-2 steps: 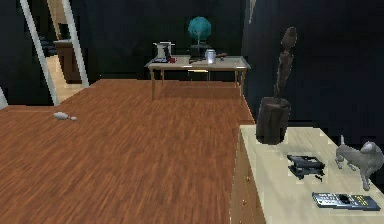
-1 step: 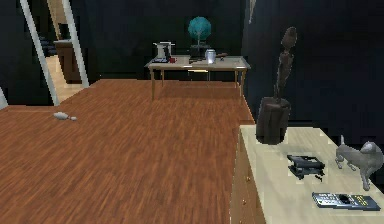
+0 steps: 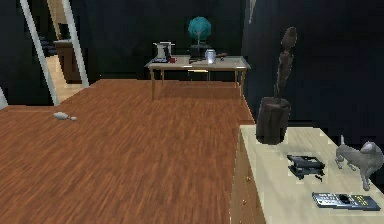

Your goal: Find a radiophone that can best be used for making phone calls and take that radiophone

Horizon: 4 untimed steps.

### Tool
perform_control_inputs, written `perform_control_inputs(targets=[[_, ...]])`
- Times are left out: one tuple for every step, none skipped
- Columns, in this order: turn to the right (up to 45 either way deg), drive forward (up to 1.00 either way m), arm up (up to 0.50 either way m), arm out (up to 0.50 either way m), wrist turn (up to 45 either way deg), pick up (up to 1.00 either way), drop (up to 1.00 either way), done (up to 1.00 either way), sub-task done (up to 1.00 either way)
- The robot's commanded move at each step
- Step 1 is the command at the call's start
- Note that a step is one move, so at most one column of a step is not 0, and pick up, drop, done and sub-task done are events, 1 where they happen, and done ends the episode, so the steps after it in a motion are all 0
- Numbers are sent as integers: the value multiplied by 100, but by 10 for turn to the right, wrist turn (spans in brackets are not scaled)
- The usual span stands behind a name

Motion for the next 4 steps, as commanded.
perform_control_inputs(targets=[[0, 0, 0, 0, 390, 0, 0, 0, 0], [0, 0, -28, 0, 0, 0, 0, 0, 0], [0, 0, 0, 0, 0, 100, 0, 0, 0], [0, 0, 10, 0, 0, 0, 0, 0, 0]])
